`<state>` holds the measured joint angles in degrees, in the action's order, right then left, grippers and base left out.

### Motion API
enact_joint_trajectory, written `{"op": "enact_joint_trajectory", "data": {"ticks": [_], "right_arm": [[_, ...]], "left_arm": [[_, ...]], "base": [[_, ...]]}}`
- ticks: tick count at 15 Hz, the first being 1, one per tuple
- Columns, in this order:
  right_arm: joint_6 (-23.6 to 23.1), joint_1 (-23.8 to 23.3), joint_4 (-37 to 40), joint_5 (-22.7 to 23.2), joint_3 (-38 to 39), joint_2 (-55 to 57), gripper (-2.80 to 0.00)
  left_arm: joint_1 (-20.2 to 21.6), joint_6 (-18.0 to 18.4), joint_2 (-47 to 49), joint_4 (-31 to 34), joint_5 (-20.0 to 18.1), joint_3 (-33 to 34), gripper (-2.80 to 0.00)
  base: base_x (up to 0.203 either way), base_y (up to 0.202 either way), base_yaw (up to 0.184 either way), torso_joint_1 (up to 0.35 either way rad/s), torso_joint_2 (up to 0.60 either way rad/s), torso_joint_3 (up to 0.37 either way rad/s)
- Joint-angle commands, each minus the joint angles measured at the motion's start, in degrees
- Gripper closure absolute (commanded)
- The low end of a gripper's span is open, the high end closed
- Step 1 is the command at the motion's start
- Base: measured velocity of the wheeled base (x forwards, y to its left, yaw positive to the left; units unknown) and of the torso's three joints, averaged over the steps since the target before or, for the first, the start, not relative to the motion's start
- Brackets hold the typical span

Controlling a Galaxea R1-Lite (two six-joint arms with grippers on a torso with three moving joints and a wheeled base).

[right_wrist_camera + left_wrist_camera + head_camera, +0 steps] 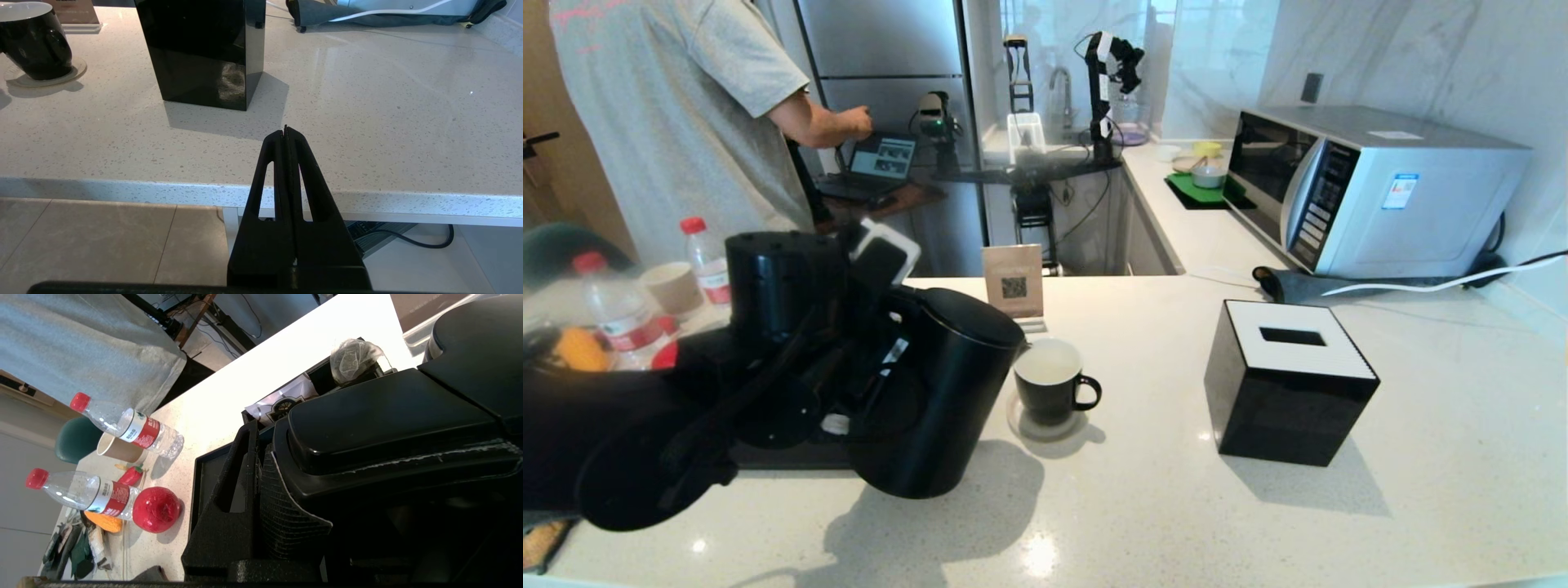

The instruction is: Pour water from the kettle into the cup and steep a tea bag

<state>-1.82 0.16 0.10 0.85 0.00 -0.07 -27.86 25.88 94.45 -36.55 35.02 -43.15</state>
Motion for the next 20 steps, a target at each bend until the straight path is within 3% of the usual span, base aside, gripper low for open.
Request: {"op": "enact_joint_trajectory", "data": {"ticks": [1,9,20], "right_arm": [[-0.03,0.02,-0.01,0.03,0.00,0.07,0.00],[-0.03,0.02,-0.01,0.03,0.00,0.07,0.00],[-0.03,0.02,-0.01,0.00,0.00,0.07,0.00]], "left_arm": [[0.08,0.14,-0.15,-0.19,0.22,0.00,0.00],[0.17,0.31,0.23,0.36,0.31,-0.35,0.00],[0.78,5.47,1.28,0.75,0.22,-1.86,0.00]], "base": [[0.000,0.000,0.000,0.000,0.00,0.000],[0.000,0.000,0.000,0.000,0.00,0.000],[0.000,0.000,0.000,0.000,0.00,0.000]]}}
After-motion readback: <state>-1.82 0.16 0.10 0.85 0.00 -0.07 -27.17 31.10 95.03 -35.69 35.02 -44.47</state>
